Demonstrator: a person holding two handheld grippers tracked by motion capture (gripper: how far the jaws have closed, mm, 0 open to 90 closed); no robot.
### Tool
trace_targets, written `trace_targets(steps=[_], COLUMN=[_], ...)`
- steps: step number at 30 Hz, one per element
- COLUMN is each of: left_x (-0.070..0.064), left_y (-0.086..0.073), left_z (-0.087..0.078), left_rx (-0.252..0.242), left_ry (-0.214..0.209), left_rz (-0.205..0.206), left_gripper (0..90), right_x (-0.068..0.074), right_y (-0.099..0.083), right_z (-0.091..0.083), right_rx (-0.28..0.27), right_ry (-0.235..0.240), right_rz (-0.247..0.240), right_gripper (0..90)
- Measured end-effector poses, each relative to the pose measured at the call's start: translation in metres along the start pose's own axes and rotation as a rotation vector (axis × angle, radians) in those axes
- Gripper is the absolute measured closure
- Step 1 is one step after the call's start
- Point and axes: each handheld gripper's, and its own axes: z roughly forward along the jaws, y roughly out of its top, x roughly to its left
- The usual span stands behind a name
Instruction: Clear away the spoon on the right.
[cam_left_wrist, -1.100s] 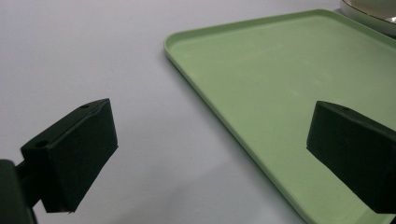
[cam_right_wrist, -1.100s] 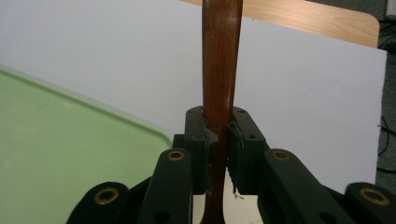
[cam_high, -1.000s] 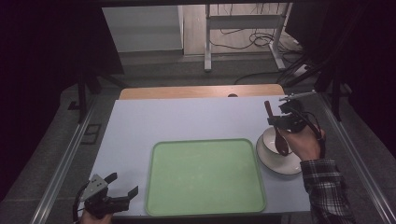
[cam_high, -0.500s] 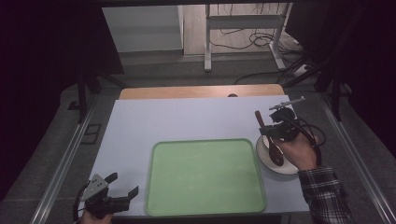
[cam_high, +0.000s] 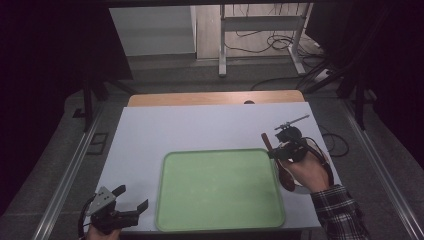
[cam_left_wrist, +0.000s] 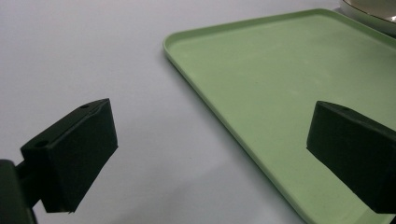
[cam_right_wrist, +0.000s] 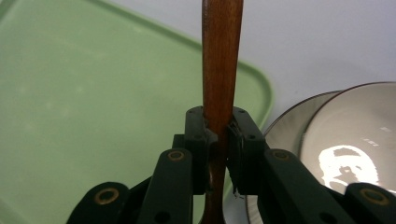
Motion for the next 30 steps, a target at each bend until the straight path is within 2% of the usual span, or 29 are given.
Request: trace_targets(steps=[11, 16, 21, 30], left_x=[0.0, 0.0, 0.0, 0.0], left_y=[0.0, 0.0, 0.0, 0.0], left_z=[0.0, 0.0, 0.0, -0.001], left_rx=[0.0, -0.003, -0.003, -0.009], left_ry=[-0.001, -0.001, -0.002, -0.001], left_rz=[-0.002, -0.002, -0.003, -0.001], left_gripper=[1.3, 1.3, 1.3, 1.3], right_x=[0.014, 0.017, 0.019, 0.022], right_y=[-0.008, -0.011, -0.016, -0.023], right_z=[0.03, 0.04, 0.054, 0.069], right_rx=[0.093, 0.112, 0.133, 0.151], right_ry=[0.038, 0.047, 0.063, 0.062], right_rz=[0.015, 0.016, 0.04, 0.053], right_gripper=[79.4, 79.5, 79.4, 79.4])
